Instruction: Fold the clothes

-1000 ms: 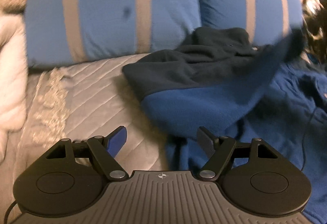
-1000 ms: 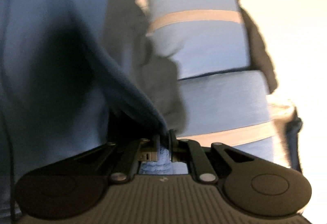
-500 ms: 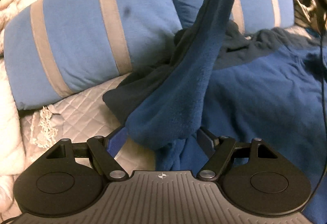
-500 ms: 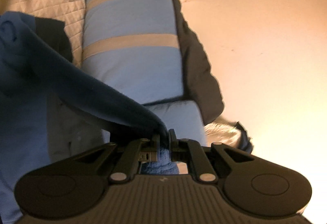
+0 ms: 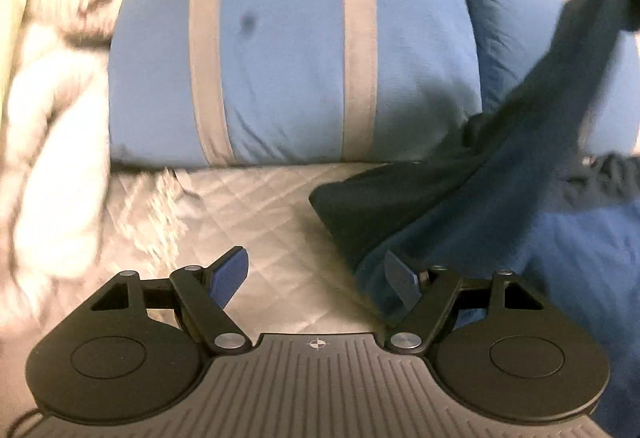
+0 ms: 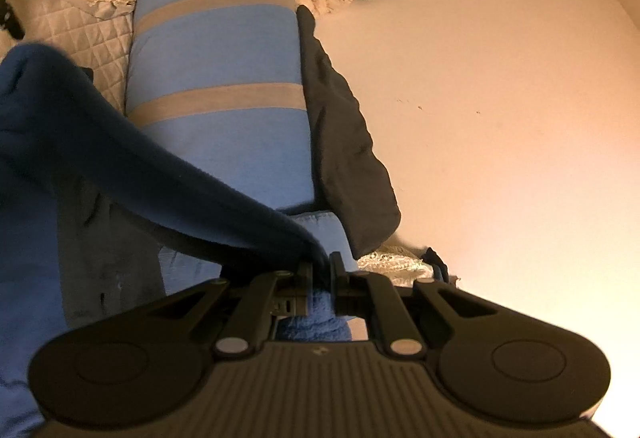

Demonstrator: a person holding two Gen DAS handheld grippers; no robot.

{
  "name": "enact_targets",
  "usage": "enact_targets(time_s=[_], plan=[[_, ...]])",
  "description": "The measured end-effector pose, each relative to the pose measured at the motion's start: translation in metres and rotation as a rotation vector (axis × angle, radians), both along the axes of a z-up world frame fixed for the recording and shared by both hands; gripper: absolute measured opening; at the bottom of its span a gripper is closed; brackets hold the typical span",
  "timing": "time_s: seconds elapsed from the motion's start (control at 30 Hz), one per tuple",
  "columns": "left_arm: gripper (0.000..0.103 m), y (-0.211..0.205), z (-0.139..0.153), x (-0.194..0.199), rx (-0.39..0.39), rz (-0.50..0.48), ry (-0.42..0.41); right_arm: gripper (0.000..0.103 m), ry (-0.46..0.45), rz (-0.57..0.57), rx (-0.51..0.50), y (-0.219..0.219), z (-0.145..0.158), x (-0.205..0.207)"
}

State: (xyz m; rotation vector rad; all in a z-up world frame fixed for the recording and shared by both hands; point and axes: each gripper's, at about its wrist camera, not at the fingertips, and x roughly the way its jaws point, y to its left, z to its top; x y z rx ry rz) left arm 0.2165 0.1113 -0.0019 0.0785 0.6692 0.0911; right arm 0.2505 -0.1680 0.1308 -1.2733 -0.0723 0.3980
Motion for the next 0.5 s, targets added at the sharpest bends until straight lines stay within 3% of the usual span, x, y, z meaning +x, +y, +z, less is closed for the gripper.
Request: enact_targets(time_s=[0.13,0.33,0.5], plan=[[0.075,0.003,-0.005,-0.004,-0.062,-0.041,0.016,0.007,-0.002,-0.007,0.013,0.001,0.003,0.002],[0.075,-0.024,-0.023,-0.005,0.043,-0.221,0.07,0.007,0.0,-0.015,0.02,0.0,0.002,0.008],[0.075,-0.041,-0.047,0.002,0.127,-0.299,0.145,0.007,0.001,-0.021,0.028,0.0,0.002,0.012]])
